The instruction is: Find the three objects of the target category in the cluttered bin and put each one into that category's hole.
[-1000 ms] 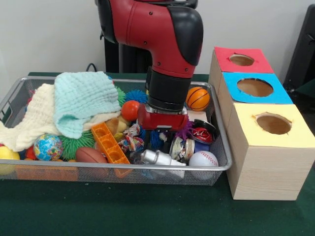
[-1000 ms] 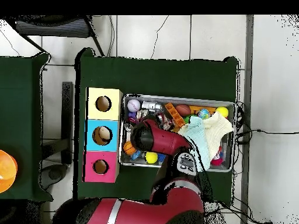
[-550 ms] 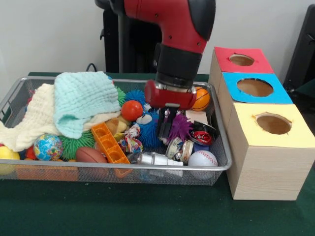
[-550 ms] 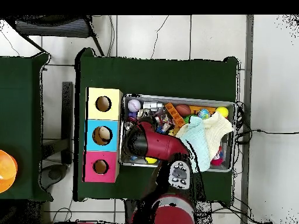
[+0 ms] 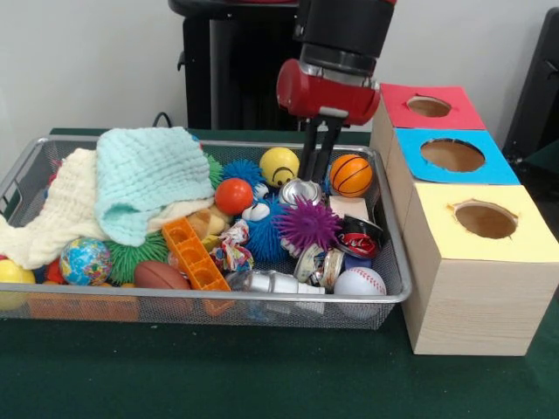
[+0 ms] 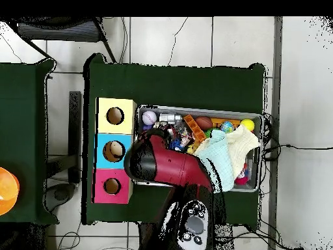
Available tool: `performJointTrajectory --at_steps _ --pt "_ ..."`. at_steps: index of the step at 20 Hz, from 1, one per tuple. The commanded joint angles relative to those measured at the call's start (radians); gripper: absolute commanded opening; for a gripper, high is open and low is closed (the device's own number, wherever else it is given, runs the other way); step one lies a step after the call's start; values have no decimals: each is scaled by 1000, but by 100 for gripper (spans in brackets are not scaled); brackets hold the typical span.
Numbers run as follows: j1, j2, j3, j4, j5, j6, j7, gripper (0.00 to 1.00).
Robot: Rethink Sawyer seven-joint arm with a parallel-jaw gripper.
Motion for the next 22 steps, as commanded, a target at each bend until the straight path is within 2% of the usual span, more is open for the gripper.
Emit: performJointTrajectory --at_steps 1,5,6,13,22 --pt "-104 -33 130 107 30 16 240 0" --pt "-184 -16 238 108 6 -49 222 0" --pt "-198 -14 257 109 0 -61 219 100" --pt "-215 57 279 66 37 -12 236 100" --pt "-256 46 337 176 13 -181 322 100"
